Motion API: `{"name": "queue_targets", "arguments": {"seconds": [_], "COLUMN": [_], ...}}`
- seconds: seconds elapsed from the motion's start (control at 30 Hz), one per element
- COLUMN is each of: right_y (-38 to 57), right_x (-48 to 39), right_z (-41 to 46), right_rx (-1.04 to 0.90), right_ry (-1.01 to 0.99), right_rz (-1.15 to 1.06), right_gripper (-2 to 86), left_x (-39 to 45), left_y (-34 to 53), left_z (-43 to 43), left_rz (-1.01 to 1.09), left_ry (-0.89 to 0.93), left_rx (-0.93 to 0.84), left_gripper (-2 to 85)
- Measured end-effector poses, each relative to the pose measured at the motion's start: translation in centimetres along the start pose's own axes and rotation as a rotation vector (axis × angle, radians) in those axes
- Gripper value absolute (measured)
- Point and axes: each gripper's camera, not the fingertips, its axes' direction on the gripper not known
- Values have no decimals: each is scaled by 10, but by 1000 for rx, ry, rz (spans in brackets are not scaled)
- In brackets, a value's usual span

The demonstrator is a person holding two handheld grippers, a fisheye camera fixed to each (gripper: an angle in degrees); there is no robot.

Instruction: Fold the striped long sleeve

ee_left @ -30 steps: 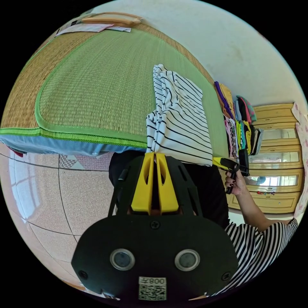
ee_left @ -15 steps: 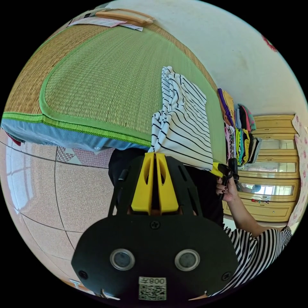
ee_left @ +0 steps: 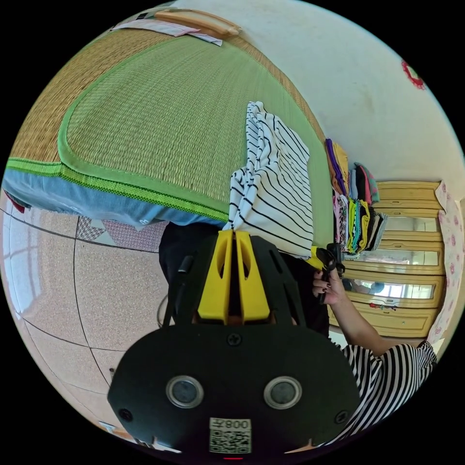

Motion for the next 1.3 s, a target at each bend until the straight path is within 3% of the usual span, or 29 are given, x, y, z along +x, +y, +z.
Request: {"name": "queue_targets", "arguments": {"seconds": [0.3, 0.73, 1.03, 1.3], "right_y": [9, 2, -2, 2], "right_x": [-29, -89, -105, -102], "right_z": [-1, 12, 21, 26], "right_rx": [11, 20, 11, 2], "right_ry": [39, 19, 65, 144], "right_rz": [-59, -150, -157, -127], "right_gripper": [33, 24, 23, 28], "left_x": [-14, -10, -31, 25], "left_y": [20, 38, 42, 21], "left_z": [-11, 52, 79, 126], "left_rz": [-39, -112, -262, -170], "left_ry": [132, 574, 864, 934], "left_rx": [99, -2, 104, -55], "left_gripper": [16, 85, 123, 116]}}
